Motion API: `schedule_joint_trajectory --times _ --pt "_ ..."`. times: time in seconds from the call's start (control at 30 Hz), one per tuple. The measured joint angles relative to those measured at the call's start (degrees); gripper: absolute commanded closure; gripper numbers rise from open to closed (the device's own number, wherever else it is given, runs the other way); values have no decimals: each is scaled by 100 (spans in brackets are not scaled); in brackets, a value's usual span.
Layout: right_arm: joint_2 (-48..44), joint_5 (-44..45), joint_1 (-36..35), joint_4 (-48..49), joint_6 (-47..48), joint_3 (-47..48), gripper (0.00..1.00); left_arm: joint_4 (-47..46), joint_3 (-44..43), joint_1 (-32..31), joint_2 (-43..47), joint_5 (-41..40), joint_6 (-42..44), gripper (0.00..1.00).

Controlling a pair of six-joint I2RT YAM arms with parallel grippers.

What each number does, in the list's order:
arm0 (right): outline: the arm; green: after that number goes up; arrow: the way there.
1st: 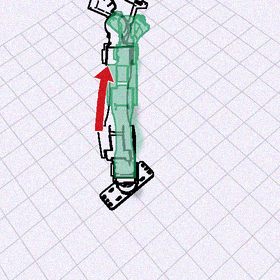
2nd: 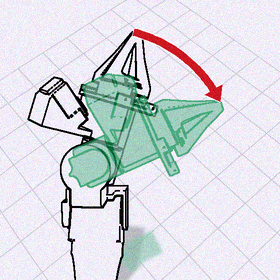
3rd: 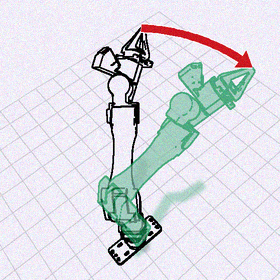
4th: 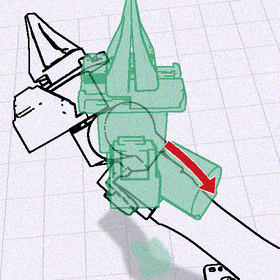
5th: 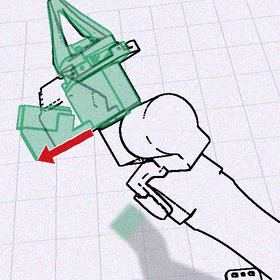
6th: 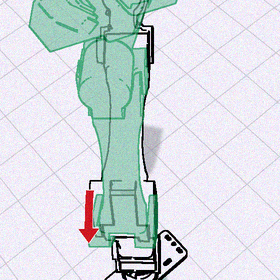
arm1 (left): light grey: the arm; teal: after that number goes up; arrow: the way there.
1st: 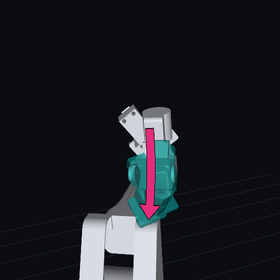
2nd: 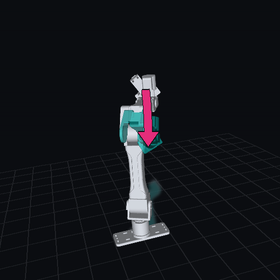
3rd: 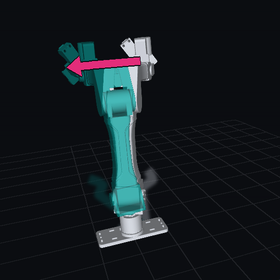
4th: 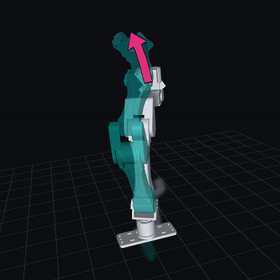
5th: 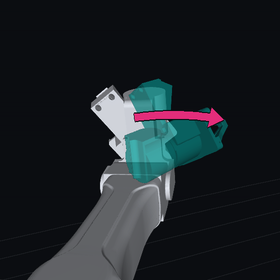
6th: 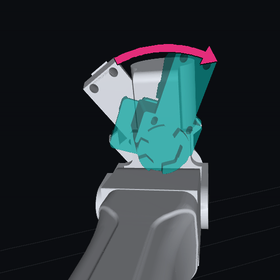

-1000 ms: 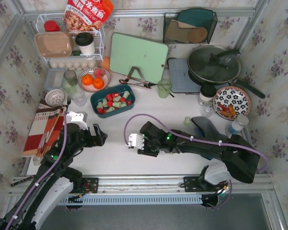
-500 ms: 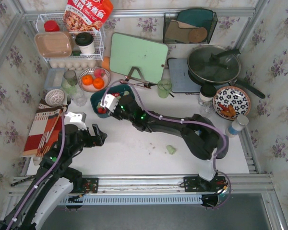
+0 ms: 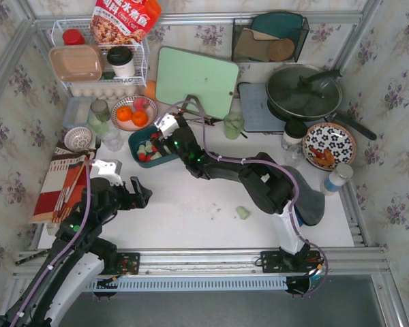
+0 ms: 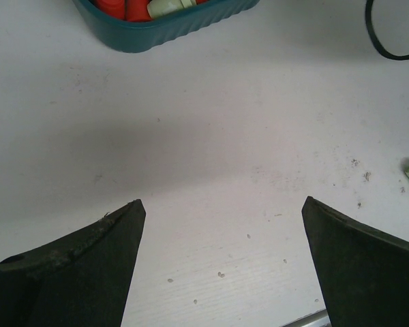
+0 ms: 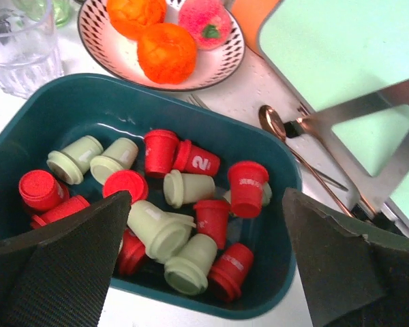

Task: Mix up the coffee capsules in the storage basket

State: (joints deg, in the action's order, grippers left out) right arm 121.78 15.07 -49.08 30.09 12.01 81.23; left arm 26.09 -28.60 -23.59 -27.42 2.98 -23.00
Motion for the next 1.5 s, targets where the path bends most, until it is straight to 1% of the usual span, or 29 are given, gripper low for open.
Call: schedule_joint_trajectory --times 0.17,0.27,0.37,0.47,0.57,0.77,0.83,1.0,1.1,1.23,1.37,1.5 --pt "-520 275 26 -37 -120 -407 0 -2 26 0 -2 4 -4 1" --pt "-1156 514 24 -37 -170 -898 0 -2 37 0 -35 7 -20 1" --pt "-1956 953 13 -94 -352 -1615 0 -4 44 0 -114 4 -20 1" --pt "-2758 1488 55 -450 -876 -2243 0 -4 46 0 -210 -11 -20 1" --pt "-3539 1705 118 -1113 -1504 -2643 1 -7 55 0 -254 -76 -22 1" --pt "-4968 1716 116 -2809 -2603 -3449 15 -20 214 2 -221 -313 -118 0" --pt "-5405 1670 118 -3322 -2931 -3790 21 -59 267 7 -225 -337 -162 0" --pt "-6188 1320 120 -4205 -3460 -4472 31 -96 358 13 -289 -420 -280 0" --pt "-6253 1141 120 -4579 -3593 -4551 36 -105 358 13 -299 -433 -295 0" --pt "-5914 852 120 -5123 -3676 -4319 41 -114 358 13 -286 -479 -295 0" --pt "-5353 529 131 -5786 -3659 -3746 43 -109 358 13 -225 -535 -295 0" --pt "-5010 111 138 -6201 -3405 -3261 42 -94 358 15 -179 -592 -295 0"
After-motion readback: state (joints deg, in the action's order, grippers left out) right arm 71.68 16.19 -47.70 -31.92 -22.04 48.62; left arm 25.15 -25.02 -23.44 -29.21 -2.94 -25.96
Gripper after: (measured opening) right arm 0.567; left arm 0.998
